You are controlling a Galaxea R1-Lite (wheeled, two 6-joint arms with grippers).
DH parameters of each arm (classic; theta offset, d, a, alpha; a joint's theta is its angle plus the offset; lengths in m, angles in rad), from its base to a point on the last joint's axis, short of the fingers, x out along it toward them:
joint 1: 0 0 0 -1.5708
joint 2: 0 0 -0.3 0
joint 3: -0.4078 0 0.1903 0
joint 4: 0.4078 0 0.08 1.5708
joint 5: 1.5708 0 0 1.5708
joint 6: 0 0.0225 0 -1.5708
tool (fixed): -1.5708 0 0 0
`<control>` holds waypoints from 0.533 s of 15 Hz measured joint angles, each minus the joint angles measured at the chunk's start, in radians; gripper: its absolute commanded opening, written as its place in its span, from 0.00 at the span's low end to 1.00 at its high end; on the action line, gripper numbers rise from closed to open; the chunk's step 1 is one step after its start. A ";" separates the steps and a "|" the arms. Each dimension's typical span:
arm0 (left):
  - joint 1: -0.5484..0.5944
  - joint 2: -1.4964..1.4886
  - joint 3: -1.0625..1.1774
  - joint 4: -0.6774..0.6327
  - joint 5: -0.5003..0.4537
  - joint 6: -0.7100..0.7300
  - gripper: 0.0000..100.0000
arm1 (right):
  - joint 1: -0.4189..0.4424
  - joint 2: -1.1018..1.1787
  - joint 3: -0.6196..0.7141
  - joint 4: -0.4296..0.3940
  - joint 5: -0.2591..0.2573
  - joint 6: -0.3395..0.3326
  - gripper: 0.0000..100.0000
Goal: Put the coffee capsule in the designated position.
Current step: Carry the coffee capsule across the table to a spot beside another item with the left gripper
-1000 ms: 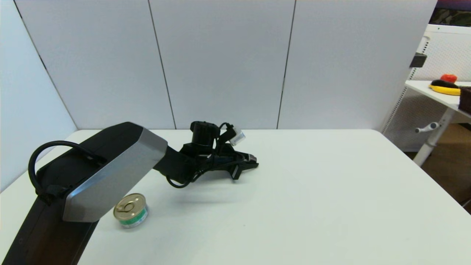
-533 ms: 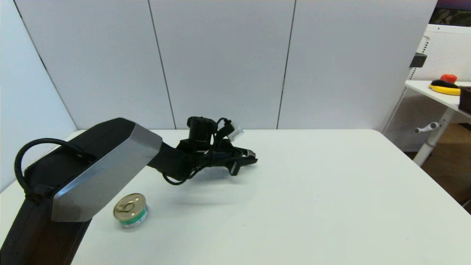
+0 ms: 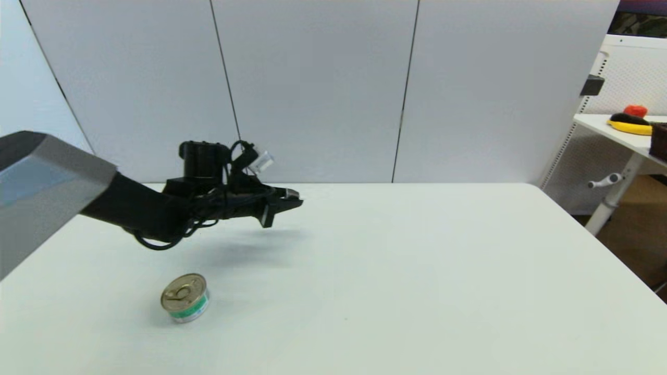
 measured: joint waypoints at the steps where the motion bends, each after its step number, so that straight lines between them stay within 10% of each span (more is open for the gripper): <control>1: 0.039 -0.047 0.054 -0.002 0.000 0.000 0.00 | 0.000 0.000 0.000 0.000 0.000 0.000 1.00; 8: 0.318 -0.333 0.390 -0.042 0.018 -0.010 0.00 | 0.000 0.000 0.000 0.000 0.000 0.000 1.00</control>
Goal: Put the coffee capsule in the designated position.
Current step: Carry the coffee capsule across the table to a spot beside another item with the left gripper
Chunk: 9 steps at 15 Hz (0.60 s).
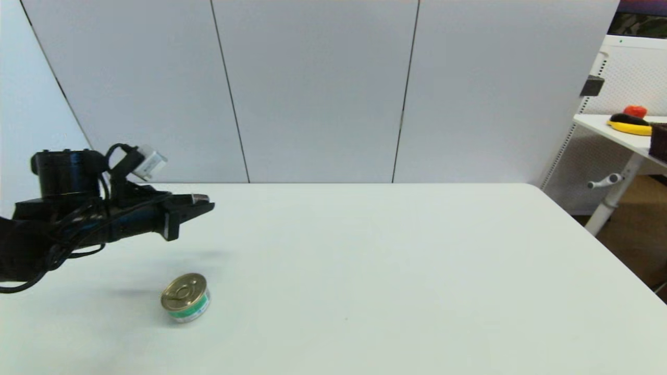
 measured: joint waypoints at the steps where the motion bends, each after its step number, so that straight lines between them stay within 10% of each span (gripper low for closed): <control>1: 0.038 -0.030 0.049 -0.013 0.000 -0.002 0.00 | 0.000 0.000 0.000 0.000 0.000 0.000 1.00; 9: 0.310 -0.222 0.439 -0.227 0.004 -0.084 0.00 | 0.000 0.000 0.000 0.000 0.000 0.000 1.00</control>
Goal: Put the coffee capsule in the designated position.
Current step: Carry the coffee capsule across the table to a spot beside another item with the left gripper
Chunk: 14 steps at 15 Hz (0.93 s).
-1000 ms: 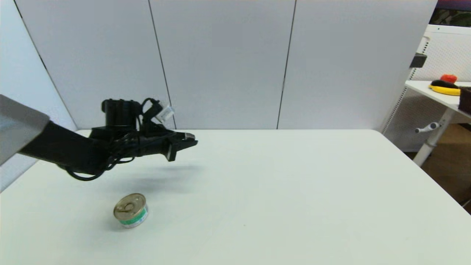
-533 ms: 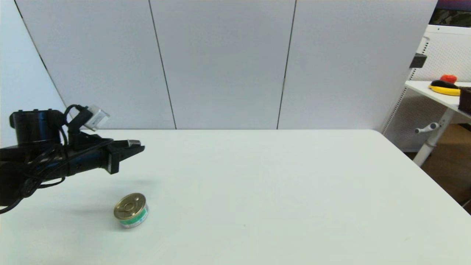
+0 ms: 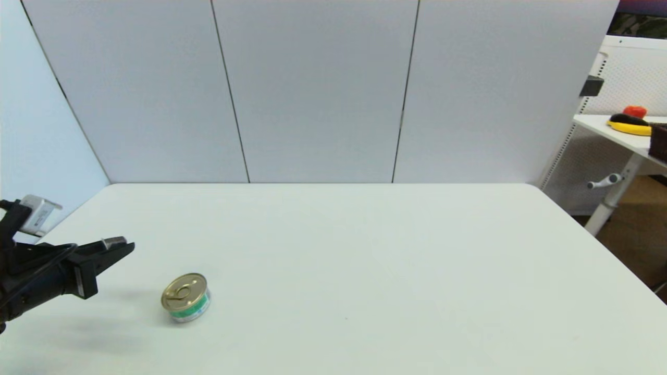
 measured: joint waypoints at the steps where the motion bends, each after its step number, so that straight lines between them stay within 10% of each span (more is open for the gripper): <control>1: 0.013 -0.014 0.029 -0.008 0.001 -0.001 0.00 | 0.000 0.000 0.000 0.000 0.000 0.000 1.00; 14: 0.081 0.025 0.297 -0.222 0.002 -0.003 0.00 | 0.000 0.000 0.000 0.000 0.000 0.000 1.00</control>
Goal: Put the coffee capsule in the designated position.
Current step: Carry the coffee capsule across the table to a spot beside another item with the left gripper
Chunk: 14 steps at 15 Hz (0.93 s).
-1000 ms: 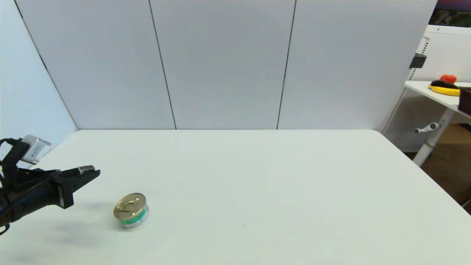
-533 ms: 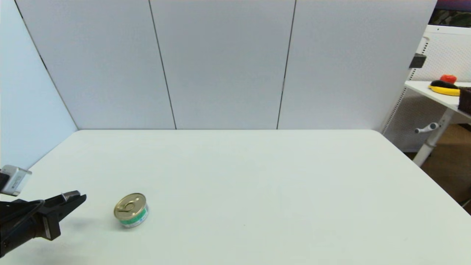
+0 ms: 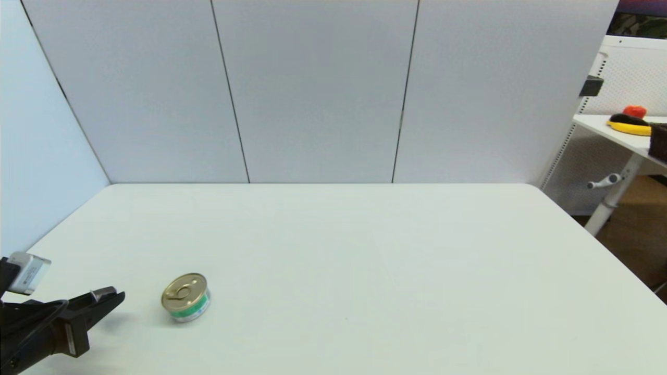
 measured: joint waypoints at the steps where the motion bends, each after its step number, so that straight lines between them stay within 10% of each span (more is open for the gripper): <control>1: 0.000 0.008 0.000 0.000 0.000 0.002 0.00 | 0.000 0.000 0.000 0.000 0.000 0.000 1.00; 14: -0.003 0.047 -0.011 0.001 -0.003 0.008 0.00 | 0.000 0.000 0.000 0.000 0.000 0.000 1.00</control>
